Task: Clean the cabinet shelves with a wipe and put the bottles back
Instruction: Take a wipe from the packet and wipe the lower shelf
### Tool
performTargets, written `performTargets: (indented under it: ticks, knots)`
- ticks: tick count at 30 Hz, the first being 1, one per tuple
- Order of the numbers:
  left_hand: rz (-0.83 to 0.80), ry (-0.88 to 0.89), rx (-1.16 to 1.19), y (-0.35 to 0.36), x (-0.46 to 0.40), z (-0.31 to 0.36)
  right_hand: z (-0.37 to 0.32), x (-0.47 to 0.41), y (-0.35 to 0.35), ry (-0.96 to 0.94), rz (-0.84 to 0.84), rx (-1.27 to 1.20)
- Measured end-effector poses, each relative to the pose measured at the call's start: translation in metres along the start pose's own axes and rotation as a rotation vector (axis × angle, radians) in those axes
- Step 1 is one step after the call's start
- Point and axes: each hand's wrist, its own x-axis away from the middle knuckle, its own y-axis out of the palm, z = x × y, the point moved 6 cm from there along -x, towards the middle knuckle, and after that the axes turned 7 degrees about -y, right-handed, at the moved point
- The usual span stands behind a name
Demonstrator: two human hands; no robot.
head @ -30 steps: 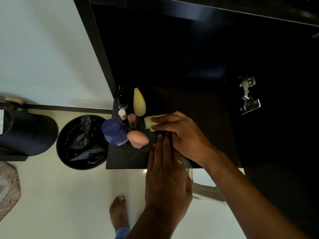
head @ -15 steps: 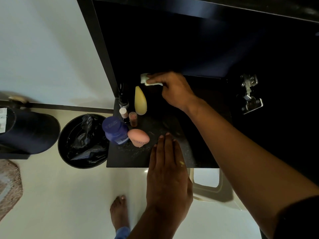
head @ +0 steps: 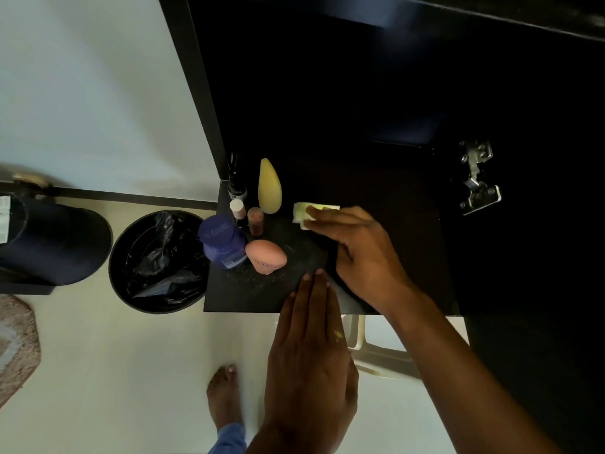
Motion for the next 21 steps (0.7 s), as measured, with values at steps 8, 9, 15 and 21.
performTargets:
  ticks: [8,9,15,21]
  knots:
    - [-0.012,-0.055,-0.030,-0.011,0.007,-0.003,-0.020,0.003,0.028,0.014,-0.188,-0.031]
    - [-0.007,-0.058,-0.038,-0.011,0.007,-0.003,-0.021,0.003,0.029,0.003,-0.191,-0.048]
    - [0.005,-0.043,-0.030,-0.010,0.007,-0.002,-0.024,-0.004,0.030,-0.057,-0.224,-0.047]
    - [0.009,-0.009,-0.004,-0.010,0.008,-0.005,-0.008,0.016,0.003,-0.034,-0.047,0.010]
